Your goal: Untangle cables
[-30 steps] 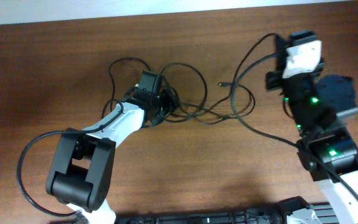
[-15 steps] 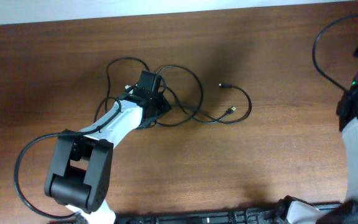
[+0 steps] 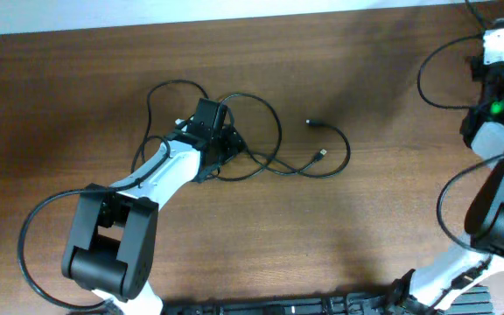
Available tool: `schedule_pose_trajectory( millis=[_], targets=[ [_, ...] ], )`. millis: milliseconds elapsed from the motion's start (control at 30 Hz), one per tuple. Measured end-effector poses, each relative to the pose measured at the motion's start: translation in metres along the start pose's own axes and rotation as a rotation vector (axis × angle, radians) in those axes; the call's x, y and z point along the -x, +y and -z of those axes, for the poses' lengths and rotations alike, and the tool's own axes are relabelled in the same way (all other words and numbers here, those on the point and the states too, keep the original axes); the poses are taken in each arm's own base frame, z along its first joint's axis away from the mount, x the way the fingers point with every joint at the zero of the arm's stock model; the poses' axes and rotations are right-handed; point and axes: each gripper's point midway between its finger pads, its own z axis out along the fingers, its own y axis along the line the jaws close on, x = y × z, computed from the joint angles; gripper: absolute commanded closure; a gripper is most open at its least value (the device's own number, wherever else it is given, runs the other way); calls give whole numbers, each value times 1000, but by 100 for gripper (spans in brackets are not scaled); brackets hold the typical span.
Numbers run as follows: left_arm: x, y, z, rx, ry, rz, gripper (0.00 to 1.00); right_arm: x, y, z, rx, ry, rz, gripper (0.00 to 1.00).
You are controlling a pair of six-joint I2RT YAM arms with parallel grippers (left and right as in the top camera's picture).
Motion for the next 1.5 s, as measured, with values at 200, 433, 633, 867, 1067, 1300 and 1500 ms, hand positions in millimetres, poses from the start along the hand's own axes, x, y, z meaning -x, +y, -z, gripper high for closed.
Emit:
schedule_pose_trajectory(
  millis=[200,433,633,867,1067,1300,1500],
  targets=[
    [1,0,0,0,-4,29,1,-36,22,-14,65,95,13,1],
    [3,-10,-1,-49,-6,42,1,-2,6,28,115,237,-351,1],
    [1,-11,0,-62,11,39,1,71,84,88,480,302,-673,2],
    [43,8,89,-172,-73,88,1,122,289,207,1025,571,-627,0],
    [65,13,197,-275,-341,94,1,94,428,299,1339,664,-316,44],
    [63,57,203,-79,-403,129,1,68,470,366,1430,755,-131,56],
    [62,61,192,-43,-381,129,1,45,459,348,1259,788,-37,35]
  ],
)
